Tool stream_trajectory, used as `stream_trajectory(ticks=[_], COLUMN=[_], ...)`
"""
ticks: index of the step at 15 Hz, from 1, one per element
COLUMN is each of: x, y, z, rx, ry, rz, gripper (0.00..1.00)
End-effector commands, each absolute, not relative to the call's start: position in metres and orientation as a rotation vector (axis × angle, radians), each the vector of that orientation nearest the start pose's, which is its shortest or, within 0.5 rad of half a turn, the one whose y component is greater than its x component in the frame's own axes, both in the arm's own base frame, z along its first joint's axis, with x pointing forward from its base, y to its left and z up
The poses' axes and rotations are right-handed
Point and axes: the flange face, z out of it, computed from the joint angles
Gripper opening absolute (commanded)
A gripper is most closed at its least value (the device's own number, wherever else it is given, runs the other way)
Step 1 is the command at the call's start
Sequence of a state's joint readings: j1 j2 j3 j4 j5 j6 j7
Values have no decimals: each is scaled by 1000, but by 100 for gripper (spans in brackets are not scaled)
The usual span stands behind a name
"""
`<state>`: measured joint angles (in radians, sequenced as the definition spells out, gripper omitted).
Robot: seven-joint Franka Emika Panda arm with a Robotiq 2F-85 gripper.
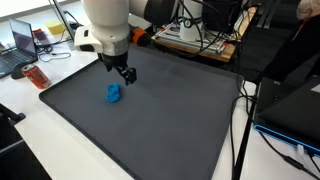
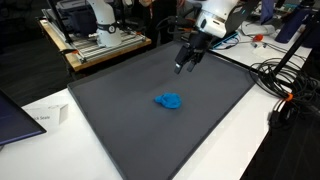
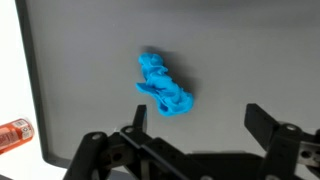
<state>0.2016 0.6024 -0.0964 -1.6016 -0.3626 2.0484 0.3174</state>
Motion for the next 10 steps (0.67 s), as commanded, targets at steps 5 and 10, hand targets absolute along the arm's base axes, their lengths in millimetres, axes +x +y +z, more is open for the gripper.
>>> stream_trajectory(ticks=[5, 10], x=[591, 552], y=[38, 30], z=[283, 285], rx=[-3522, -3465], ry=[-1, -66], rz=[-38, -204], gripper=[100, 100])
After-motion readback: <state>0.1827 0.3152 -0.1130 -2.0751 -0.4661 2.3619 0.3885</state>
